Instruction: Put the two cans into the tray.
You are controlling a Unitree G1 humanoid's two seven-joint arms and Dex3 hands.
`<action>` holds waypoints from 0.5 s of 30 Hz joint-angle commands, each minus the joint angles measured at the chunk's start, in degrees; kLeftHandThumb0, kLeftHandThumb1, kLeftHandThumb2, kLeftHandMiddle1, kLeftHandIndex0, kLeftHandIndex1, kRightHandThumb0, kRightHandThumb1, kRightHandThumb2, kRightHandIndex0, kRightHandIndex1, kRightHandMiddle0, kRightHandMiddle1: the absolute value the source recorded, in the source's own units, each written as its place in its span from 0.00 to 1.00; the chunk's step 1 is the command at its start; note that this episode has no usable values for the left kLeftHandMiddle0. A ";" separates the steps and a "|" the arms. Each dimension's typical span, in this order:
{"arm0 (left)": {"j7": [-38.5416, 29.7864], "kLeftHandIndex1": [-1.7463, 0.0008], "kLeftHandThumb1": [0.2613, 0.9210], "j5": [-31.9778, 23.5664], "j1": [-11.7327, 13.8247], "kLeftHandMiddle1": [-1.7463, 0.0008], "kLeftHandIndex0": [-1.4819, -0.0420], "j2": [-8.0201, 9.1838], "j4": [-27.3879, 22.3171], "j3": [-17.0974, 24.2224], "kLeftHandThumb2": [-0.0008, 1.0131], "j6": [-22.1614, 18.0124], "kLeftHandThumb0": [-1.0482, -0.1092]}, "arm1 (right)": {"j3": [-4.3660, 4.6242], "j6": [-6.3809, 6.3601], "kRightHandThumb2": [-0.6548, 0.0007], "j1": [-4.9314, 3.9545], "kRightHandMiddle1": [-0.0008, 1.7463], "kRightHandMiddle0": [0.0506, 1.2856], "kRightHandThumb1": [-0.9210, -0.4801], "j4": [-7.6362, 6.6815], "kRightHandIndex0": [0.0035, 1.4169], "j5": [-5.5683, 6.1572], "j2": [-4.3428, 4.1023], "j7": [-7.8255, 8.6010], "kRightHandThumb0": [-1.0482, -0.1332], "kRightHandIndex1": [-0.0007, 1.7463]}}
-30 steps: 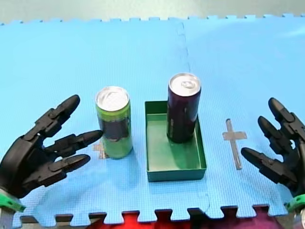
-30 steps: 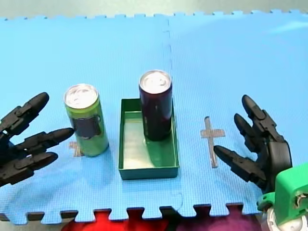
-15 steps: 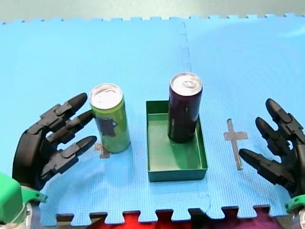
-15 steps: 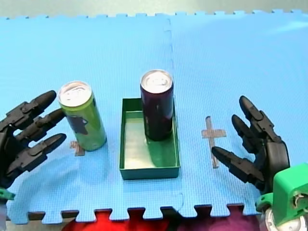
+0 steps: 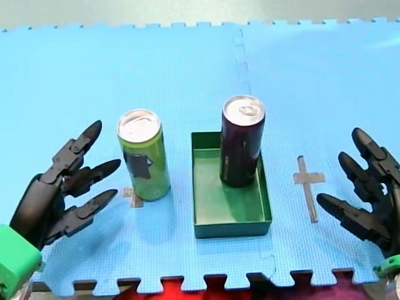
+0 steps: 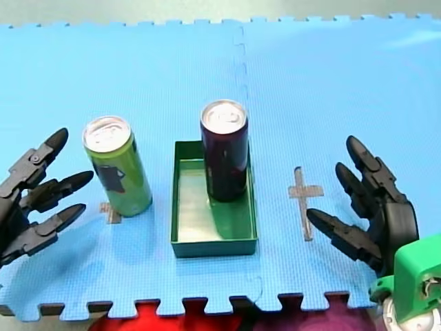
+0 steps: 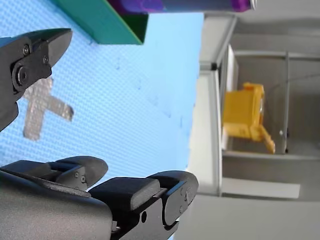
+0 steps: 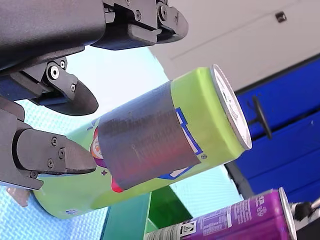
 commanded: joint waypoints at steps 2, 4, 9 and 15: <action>-0.07 1.00 1.00 -0.14 -0.42 1.00 0.95 0.54 1.09 -0.18 0.31 -1.52 0.00 | -0.12 -0.41 1.00 -0.08 0.00 0.29 0.52 -0.04 0.32 0.08 -0.39 -0.04 0.35 0.00; -0.18 1.00 1.00 -0.23 -0.65 1.00 0.95 0.56 1.62 -0.25 0.33 -2.02 0.00 | -0.14 -0.42 1.00 -0.07 0.00 0.29 0.52 -0.04 0.32 0.12 -0.40 -0.04 0.35 0.00; -1.86 1.00 1.00 -0.76 -1.08 1.00 0.96 0.83 2.41 -0.48 0.36 -2.73 0.00 | -0.17 -0.46 1.00 -0.07 0.00 0.29 0.52 -0.08 0.32 0.13 -0.48 -0.05 0.35 0.00; -2.97 1.00 1.00 -0.42 -1.18 1.00 0.96 1.40 2.50 -1.06 0.40 -2.26 0.00 | -0.10 -0.40 1.00 0.07 0.00 0.29 0.52 -0.33 0.32 0.06 -0.52 -0.08 0.34 0.00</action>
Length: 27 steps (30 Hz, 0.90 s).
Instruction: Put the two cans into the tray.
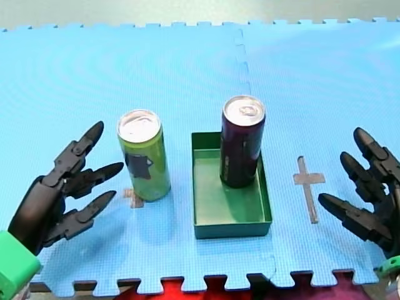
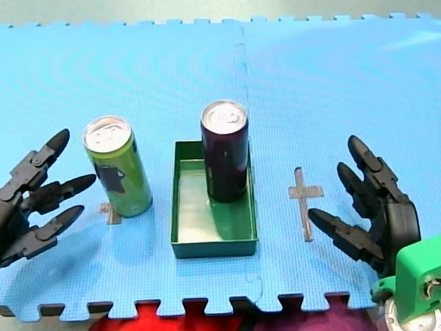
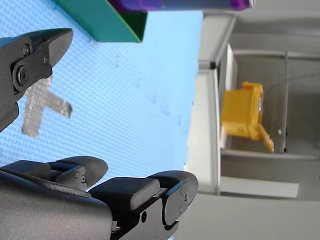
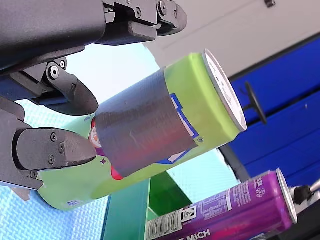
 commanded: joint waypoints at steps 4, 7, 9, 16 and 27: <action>-0.52 1.00 1.00 -0.37 -0.35 1.00 0.97 0.48 0.15 -0.17 0.41 0.60 0.00 | -0.04 -0.23 1.00 0.16 0.00 0.28 0.52 -0.25 0.32 0.08 -0.33 0.04 0.34 0.00; -0.67 1.00 1.00 -0.57 -0.34 1.00 0.97 0.37 0.09 -0.10 0.42 0.62 0.00 | -0.08 -0.24 1.00 0.12 0.00 0.28 0.52 -0.10 0.32 0.15 -0.36 0.13 0.34 0.00; -1.00 1.00 1.00 -0.94 -0.30 1.00 0.97 0.30 0.00 -0.01 0.43 0.57 0.00 | -0.11 -0.30 1.00 0.10 0.00 0.28 0.52 -0.02 0.32 0.19 -0.36 0.19 0.34 0.00; -2.21 1.00 1.00 -2.08 -0.36 1.00 0.97 0.36 0.13 0.21 0.45 0.71 0.00 | -0.12 -0.39 1.00 0.10 0.00 0.28 0.53 0.05 0.32 0.21 -0.26 0.21 0.34 0.00; -14.71 1.00 0.73 -10.90 -1.09 1.00 0.97 0.04 -1.93 3.18 0.01 15.23 0.00 | -0.29 -0.49 1.00 0.18 0.00 0.28 0.53 0.12 0.31 0.44 -0.36 0.43 0.34 0.00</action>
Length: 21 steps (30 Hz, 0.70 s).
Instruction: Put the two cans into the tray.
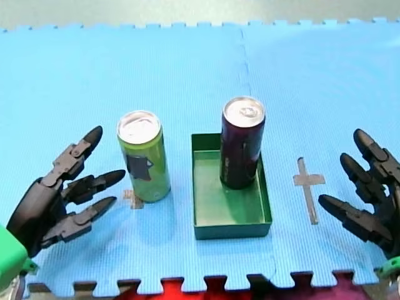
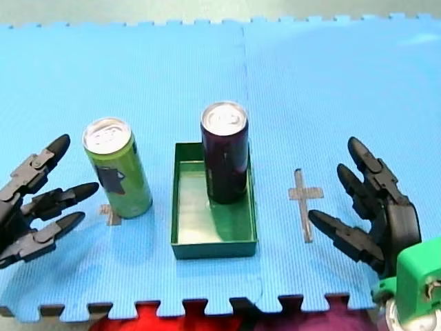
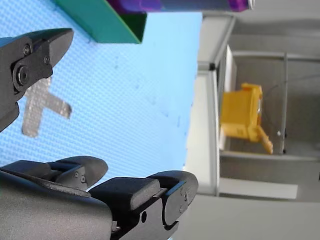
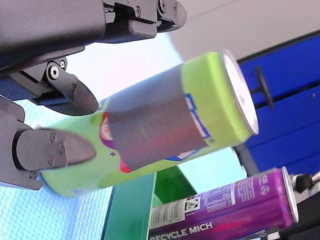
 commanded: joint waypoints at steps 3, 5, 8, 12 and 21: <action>-1.70 1.00 0.71 -1.21 0.14 1.00 0.97 0.72 -2.69 0.73 0.00 3.77 0.00 | -0.31 -0.33 1.00 0.02 0.00 0.28 0.54 0.09 0.31 0.28 -0.37 -0.09 0.34 0.00; -1.59 1.00 0.70 -0.95 0.41 1.00 0.97 0.83 -3.61 0.65 0.00 4.72 0.00 | -0.41 -0.29 1.00 -0.14 0.00 0.28 0.54 0.26 0.32 0.37 -0.40 -0.10 0.35 0.00; -1.50 1.00 0.68 -0.86 0.61 1.00 0.97 0.86 -4.41 0.70 0.00 5.81 0.00 | -0.56 -0.28 1.00 -0.40 0.00 0.28 0.55 0.60 0.32 0.53 -0.46 -0.01 0.35 0.00; -0.99 1.00 0.65 -0.86 0.66 1.00 0.97 0.64 -4.78 0.94 0.00 6.87 0.02 | -0.70 -0.31 1.00 -0.60 0.00 0.28 0.55 0.90 0.31 0.67 -0.53 0.14 0.36 0.00; -0.40 1.00 0.60 -0.86 0.69 1.00 0.97 0.53 -5.84 1.14 0.00 9.02 0.13 | -0.92 -0.45 1.00 -0.99 0.00 0.28 0.56 1.30 0.31 0.83 -0.54 0.29 0.37 0.00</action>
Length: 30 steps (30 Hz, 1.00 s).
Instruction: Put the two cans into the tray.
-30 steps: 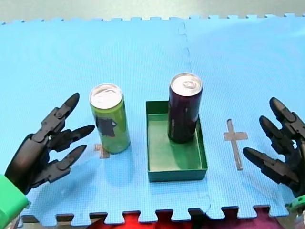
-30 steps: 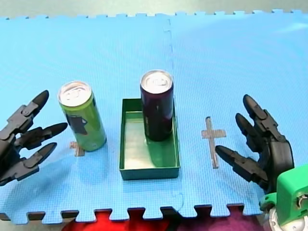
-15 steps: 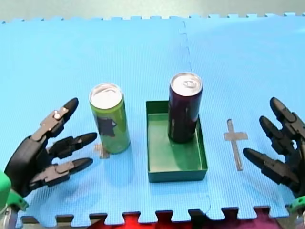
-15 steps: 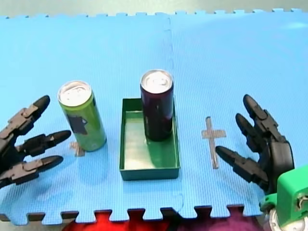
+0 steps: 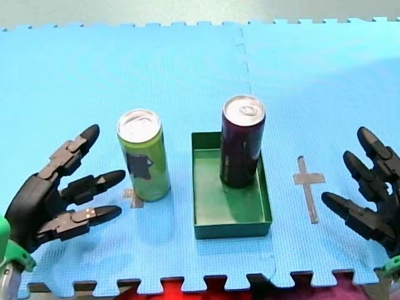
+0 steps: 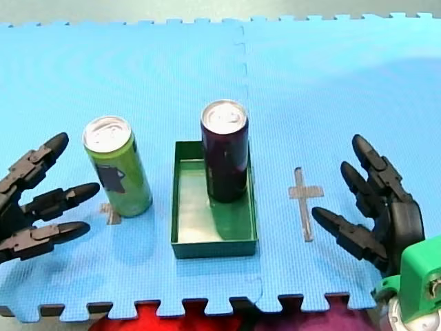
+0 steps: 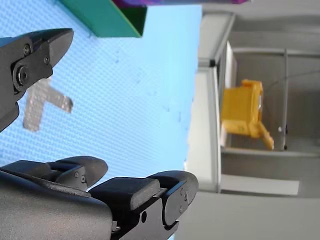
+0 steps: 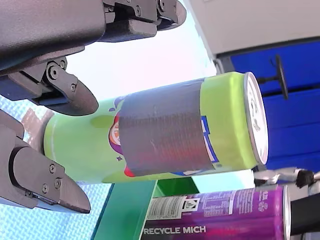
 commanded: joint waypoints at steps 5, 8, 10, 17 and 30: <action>-1.11 1.00 0.69 -0.62 0.36 1.00 0.97 0.64 -0.27 0.70 0.02 0.23 0.02 | -0.07 -0.32 1.00 -0.21 0.00 0.27 0.56 0.00 0.31 0.01 -0.18 -0.15 0.38 0.00; -1.63 1.00 0.73 -0.65 0.09 1.00 0.97 0.85 0.53 1.03 0.03 -0.44 0.00 | -0.05 -0.31 1.00 -0.14 0.00 0.27 0.56 -0.14 0.31 0.02 -0.14 -0.17 0.38 0.00; -1.92 1.00 0.74 -0.57 -0.14 1.00 0.97 1.01 1.11 1.23 0.03 -1.23 0.00 | -0.04 -0.26 1.00 -0.14 0.00 0.27 0.56 -0.22 0.31 0.05 -0.15 -0.15 0.38 0.00; -1.67 1.00 0.74 0.29 -0.82 1.00 0.97 1.21 2.60 1.31 0.02 -3.91 0.00 | -0.04 -0.06 1.00 -0.07 0.00 0.28 0.56 -0.49 0.31 0.08 -0.13 -0.22 0.38 0.00; 8.05 1.00 0.67 4.80 -0.12 1.00 0.97 0.47 1.21 0.31 0.01 -5.47 0.00 | -0.21 -0.27 1.00 -0.15 0.00 0.28 0.57 -0.18 0.32 0.23 -0.10 -0.09 0.39 0.00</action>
